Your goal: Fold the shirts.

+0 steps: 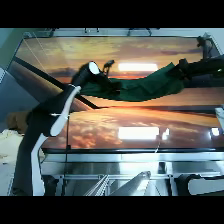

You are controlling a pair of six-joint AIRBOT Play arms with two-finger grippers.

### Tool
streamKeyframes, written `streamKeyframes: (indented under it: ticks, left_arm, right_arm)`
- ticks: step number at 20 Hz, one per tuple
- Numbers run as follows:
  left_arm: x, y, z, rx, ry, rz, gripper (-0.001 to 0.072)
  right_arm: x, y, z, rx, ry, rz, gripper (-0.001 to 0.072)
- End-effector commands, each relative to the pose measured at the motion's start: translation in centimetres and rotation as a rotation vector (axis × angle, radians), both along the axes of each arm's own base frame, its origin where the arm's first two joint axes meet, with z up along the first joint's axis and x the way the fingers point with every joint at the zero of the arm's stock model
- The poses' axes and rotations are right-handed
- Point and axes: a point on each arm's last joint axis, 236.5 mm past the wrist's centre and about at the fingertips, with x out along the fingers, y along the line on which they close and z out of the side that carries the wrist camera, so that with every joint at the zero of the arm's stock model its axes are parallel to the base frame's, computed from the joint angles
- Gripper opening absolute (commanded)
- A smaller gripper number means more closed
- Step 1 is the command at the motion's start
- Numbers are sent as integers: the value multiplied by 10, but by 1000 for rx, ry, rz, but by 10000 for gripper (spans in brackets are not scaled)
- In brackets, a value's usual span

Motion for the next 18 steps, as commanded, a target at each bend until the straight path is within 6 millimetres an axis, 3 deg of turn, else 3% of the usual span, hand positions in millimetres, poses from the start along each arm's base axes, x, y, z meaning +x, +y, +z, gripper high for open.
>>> streamKeyframes:
  ticks: [1,2,3,5,7,9,10,13,15,16,17,18]
  left_arm:
    - [-11,-59,-7,-181,94,94,15]
    - [-10,-70,14,-297,126,113,15]
    - [-10,-79,49,-437,133,89,12]
    - [-7,-73,145,-715,127,31,9]
    - [-4,-35,249,-936,51,-29,9]
    - [-2,17,326,-1040,-61,-55,9]
    - [-1,41,352,-1047,-122,-54,9]
    - [-8,96,403,-1043,-259,-59,9]
    - [-18,113,406,-987,-292,-88,9]
    - [-22,116,400,-949,-278,-98,9]
    - [-27,117,392,-916,-257,-112,10]
    - [-30,117,387,-900,-246,-128,9]
  right_arm:
    - [-22,8,36,-20,-52,52,27]
    - [-23,11,42,-22,-65,53,27]
    - [-23,15,47,-23,-75,49,27]
    - [-18,29,53,-23,-99,51,27]
    - [-1,64,53,-25,-157,46,27]
    - [17,128,49,-12,-230,65,27]
    - [27,172,46,-8,-281,90,26]
    - [45,317,31,2,-453,236,26]
    - [39,400,-3,20,-515,350,41]
    - [33,426,-23,73,-476,346,299]
    - [30,440,-37,146,-413,303,509]
    - [27,442,-49,214,-327,251,403]
